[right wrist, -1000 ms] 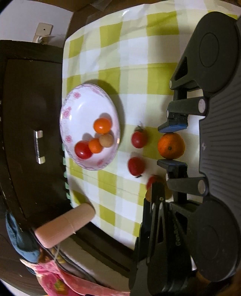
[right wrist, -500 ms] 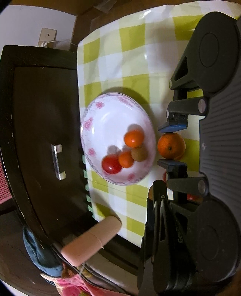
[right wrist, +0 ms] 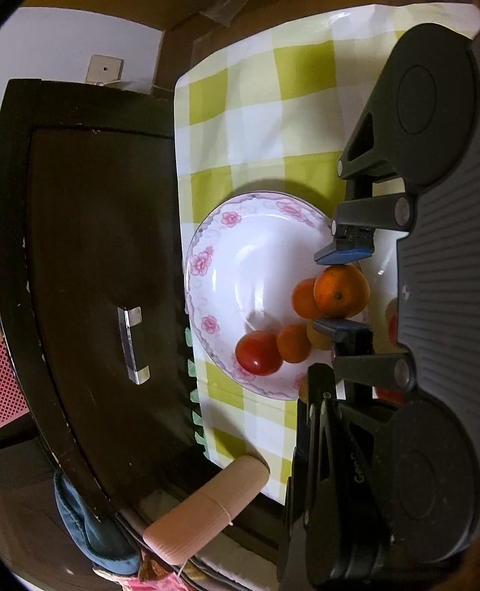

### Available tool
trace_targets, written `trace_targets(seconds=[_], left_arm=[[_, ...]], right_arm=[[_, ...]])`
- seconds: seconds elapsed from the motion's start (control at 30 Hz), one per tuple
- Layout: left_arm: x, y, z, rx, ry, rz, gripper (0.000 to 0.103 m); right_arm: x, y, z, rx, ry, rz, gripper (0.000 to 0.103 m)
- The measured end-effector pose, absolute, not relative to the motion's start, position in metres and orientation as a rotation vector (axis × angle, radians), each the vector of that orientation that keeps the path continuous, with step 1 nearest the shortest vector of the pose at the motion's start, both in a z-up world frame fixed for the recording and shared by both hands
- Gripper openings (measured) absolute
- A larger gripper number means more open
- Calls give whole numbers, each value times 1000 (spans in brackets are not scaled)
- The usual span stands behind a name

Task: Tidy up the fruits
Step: 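Open the left tool to drop the brown fruit while the right tool releases the tangerine into the bowl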

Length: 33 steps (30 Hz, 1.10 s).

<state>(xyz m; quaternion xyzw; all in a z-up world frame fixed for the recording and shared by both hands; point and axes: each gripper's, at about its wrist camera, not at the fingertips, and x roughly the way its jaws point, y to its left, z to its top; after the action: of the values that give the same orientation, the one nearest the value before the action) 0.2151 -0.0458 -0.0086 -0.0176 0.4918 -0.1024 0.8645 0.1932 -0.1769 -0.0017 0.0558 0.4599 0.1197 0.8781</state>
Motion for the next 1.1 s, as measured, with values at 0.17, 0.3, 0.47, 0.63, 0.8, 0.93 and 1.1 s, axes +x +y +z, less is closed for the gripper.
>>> trace_targets(seconds=[0.17, 0.3, 0.47, 0.63, 0.8, 0.93, 1.1], left_arm=[[224, -46, -11, -44, 1031, -204, 32], [230, -46, -9, -50, 1024, -201, 32], [233, -47, -10, -59, 1017, -202, 33], [233, -50, -12, -53, 1027, -207, 35], [234, -50, -11, -56, 1031, -209, 39], [234, -50, -9, -55, 1026, -206, 41], [233, -49, -6, -55, 1021, -201, 43]], right_arm=[[201, -176, -11, 110, 963, 247, 30], [208, -178, -11, 113, 950, 245, 30], [216, -179, -14, 116, 946, 242, 31], [221, -182, -18, 127, 939, 232, 32], [227, -189, -17, 188, 933, 211, 32], [229, -190, -14, 185, 922, 202, 32], [231, -190, -14, 198, 931, 199, 32]])
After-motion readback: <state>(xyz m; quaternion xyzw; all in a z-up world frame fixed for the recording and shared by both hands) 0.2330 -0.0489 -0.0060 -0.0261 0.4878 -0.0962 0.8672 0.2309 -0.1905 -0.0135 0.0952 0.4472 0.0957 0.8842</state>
